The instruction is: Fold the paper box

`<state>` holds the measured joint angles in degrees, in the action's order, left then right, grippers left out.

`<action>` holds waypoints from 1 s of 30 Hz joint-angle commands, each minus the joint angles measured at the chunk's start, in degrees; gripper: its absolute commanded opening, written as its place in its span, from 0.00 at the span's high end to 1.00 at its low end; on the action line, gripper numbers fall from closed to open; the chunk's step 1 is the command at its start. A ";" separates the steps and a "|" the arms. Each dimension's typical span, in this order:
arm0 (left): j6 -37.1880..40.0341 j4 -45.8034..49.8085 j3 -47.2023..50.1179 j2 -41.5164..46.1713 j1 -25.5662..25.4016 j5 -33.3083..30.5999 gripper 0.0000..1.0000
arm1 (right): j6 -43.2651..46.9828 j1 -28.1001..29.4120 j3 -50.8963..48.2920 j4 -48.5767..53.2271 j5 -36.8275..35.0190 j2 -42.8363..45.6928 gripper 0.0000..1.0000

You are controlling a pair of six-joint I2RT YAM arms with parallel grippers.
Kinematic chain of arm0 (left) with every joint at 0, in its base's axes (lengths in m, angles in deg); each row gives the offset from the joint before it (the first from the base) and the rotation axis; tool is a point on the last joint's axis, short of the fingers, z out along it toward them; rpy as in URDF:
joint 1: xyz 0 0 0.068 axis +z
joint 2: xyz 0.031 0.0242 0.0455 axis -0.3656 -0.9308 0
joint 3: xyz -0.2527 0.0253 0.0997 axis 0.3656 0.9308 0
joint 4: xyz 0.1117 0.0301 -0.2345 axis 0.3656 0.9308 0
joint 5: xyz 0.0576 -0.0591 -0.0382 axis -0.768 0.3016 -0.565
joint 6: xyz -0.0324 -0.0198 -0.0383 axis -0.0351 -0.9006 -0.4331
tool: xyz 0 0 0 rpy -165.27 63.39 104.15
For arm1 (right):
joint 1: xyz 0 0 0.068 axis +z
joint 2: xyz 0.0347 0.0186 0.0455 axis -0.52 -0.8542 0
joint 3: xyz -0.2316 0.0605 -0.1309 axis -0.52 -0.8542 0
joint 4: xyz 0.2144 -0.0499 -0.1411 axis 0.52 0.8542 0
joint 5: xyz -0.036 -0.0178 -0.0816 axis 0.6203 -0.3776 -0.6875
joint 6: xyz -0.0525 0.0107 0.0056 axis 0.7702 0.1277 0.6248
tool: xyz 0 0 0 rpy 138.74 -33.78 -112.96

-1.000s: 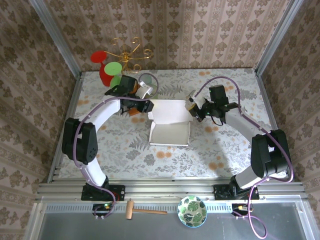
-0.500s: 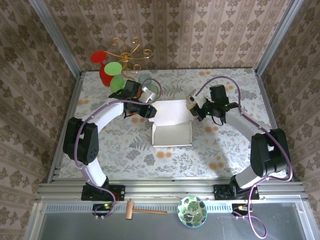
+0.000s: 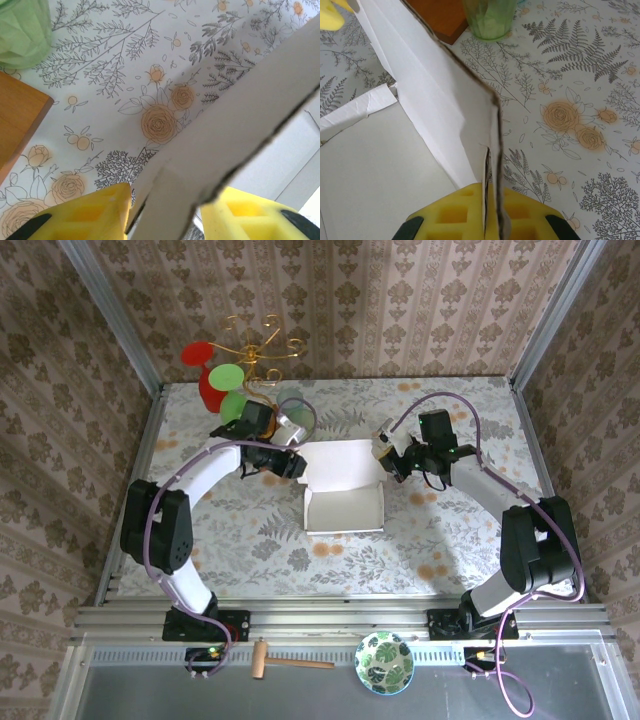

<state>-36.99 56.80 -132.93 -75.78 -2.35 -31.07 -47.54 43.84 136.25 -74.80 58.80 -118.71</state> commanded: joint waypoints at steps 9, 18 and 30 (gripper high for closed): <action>-1.76 -0.93 0.11 0.06 -0.15 0.68 0.77 | -0.60 -0.09 0.30 0.38 -0.73 -0.94 1.00; -4.98 -2.02 0.30 0.94 -1.96 -2.13 0.83 | -1.61 -0.12 -0.53 -0.75 -1.50 -0.54 1.00; -16.61 -1.30 -2.49 -0.32 -4.87 -10.49 1.00 | -12.29 0.85 -0.66 -6.24 -6.45 -0.32 1.00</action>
<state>-46.32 55.66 -133.26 -75.80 -5.60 -36.47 -53.77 44.30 136.25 -76.88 55.50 -118.97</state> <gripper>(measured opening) 0.060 0.043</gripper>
